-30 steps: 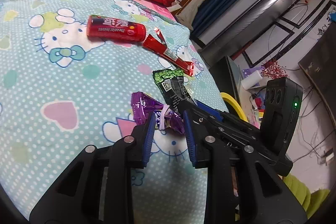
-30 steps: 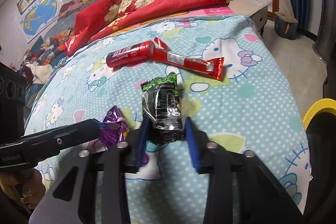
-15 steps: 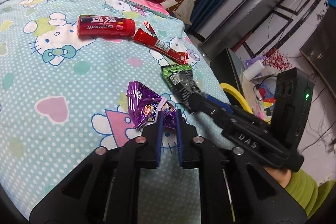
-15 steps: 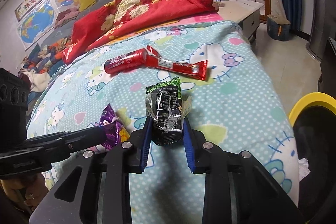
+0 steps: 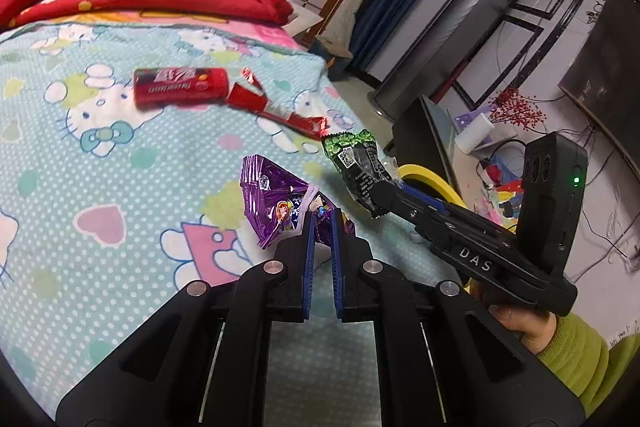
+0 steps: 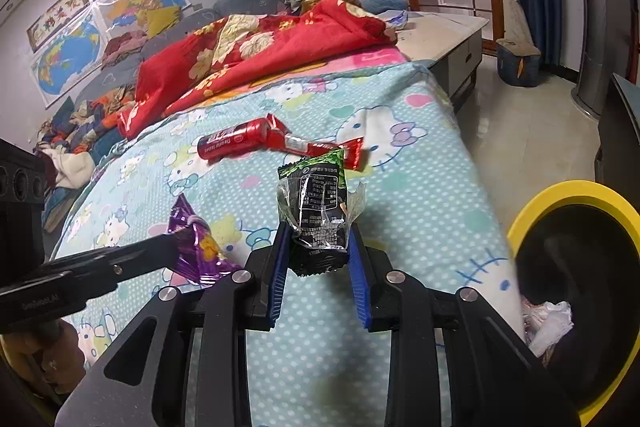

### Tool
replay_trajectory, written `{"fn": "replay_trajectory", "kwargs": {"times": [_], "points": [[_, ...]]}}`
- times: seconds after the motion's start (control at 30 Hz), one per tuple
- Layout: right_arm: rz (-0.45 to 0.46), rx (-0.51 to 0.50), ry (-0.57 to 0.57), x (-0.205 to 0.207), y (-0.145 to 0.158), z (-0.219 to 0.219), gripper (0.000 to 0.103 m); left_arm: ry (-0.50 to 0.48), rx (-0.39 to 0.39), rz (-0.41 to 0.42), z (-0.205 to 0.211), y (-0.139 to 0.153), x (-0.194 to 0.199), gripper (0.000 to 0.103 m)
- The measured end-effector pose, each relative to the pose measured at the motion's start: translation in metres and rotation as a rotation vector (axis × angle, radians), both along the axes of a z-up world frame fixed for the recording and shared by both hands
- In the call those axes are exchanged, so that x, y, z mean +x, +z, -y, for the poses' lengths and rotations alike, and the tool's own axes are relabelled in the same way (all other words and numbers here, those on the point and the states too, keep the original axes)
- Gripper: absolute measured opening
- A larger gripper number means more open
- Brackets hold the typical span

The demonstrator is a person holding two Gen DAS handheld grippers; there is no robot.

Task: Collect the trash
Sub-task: 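Grasp the black-green snack bag with the right tool while the left tool grasps the purple wrapper, then carry both items over the yellow bin and open both tools to drop them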

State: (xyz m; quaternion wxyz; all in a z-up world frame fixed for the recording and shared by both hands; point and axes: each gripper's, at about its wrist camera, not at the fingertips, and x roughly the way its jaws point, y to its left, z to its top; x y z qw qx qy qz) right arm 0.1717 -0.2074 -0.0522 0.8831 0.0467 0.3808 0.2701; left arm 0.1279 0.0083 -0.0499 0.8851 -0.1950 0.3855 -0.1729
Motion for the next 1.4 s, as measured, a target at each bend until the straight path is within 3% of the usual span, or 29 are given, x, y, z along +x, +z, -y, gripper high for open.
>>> {"fn": "replay_trajectory", "kwargs": {"times": [0.6,1.4], "points": [[0.055,0.016,-0.102,-0.008,0.023,0.055,0.027,-0.061,0.026,0.088,0.033,0.036,0.000,0.004],[0.074,0.030,-0.313,-0.014,0.025,0.144,0.027,-0.188,0.091,0.133,0.098,0.047,0.000,0.004]]}}
